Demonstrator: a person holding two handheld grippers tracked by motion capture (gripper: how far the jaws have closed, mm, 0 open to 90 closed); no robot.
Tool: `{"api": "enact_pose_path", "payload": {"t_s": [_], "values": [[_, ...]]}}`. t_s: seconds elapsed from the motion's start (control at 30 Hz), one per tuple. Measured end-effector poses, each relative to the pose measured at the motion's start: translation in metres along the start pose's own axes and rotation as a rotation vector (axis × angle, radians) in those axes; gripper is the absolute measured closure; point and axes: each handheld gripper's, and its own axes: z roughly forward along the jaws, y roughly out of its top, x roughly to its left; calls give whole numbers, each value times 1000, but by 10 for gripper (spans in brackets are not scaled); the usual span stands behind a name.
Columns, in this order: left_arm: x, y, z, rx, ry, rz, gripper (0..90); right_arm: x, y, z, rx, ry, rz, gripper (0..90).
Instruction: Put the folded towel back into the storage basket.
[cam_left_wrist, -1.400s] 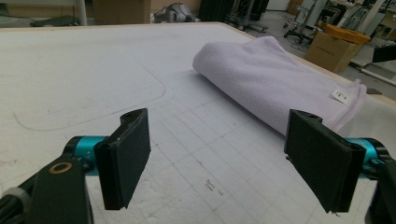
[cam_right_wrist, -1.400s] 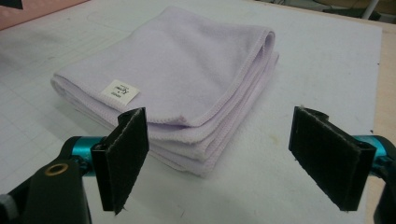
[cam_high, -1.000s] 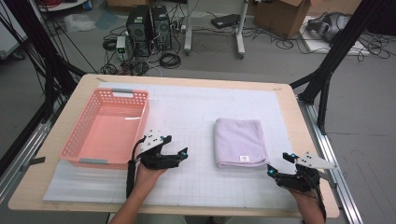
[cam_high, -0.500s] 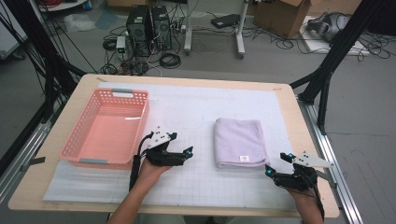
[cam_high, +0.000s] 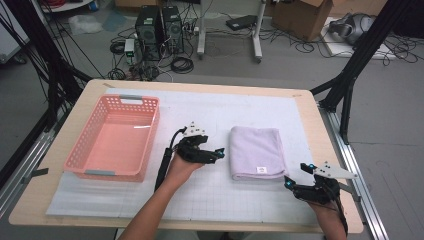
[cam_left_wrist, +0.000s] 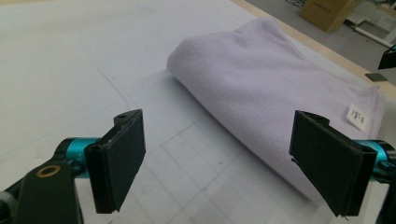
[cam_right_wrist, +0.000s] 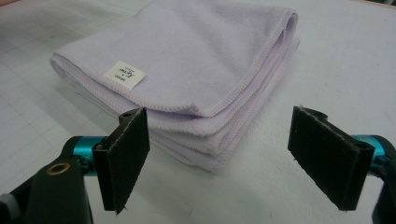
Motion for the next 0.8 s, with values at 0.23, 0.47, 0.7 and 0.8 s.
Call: {"api": "enact_pose_path", "payload": {"t_s": [0.23,0.47,0.7,0.8], "values": [[-2,2,20,35,-13,-50,187,1,1,0,-3,4,1,193],[-7,6,35,69,-39,-80,187,0,1,0,-10,13,1,194],[-5,1,50,94,-40,-110,192,1,2,0,-9,19,-6,194],[-7,2,57,113,-22,-106,201,1,2,0,-5,21,-5,194]]}}
